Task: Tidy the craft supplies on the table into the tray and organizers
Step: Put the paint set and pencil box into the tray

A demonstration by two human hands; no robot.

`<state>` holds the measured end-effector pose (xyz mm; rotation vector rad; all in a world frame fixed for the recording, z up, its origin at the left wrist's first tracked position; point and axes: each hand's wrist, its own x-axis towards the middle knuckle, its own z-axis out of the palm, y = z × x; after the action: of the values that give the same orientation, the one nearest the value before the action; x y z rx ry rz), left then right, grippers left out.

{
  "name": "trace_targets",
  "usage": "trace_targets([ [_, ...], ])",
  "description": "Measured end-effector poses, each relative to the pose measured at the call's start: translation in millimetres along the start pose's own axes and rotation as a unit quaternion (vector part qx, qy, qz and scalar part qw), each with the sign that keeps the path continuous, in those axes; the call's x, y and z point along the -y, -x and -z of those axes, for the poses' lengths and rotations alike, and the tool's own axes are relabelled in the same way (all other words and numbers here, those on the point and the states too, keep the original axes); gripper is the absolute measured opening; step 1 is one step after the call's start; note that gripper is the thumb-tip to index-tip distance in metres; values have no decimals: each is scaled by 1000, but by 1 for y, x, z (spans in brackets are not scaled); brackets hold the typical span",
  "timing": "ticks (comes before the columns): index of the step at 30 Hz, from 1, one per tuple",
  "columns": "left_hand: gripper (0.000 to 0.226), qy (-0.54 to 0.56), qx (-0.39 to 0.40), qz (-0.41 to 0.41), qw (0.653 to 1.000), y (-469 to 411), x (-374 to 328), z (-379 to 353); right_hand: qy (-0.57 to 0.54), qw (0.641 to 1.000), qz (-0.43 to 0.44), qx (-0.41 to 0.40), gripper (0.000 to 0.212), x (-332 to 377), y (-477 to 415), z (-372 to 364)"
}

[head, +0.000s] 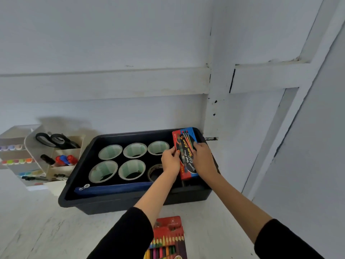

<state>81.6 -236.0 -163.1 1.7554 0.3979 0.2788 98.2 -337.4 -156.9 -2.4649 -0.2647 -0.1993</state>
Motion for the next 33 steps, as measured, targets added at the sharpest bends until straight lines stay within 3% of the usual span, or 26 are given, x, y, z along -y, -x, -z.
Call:
trace_targets([
  [3,28,-78,6,-23,997,-6,7,-1,90,995,-15,48,63,-1,-1,-9],
  [9,19,-251,-8,-24,968,-15,24,-3,93,988,-24,117,60,-5,-2,-24],
  [16,21,-228,23,-11,973,-18,27,-4,155,982,-10,106,62,-9,0,-31],
  [19,22,-220,45,-24,974,-19,29,-6,299,949,80,67,53,-10,-1,-27],
  [22,23,-237,59,-34,969,-19,27,-6,343,932,93,67,53,-10,0,-26],
  [26,26,-285,82,-43,954,-15,22,-6,348,929,110,67,48,-6,2,-22],
  [28,26,-267,70,-44,960,-11,21,-4,310,943,106,52,44,-4,3,-18],
  [33,29,-195,-59,-101,974,15,-2,10,178,978,105,-19,29,8,8,-1],
])
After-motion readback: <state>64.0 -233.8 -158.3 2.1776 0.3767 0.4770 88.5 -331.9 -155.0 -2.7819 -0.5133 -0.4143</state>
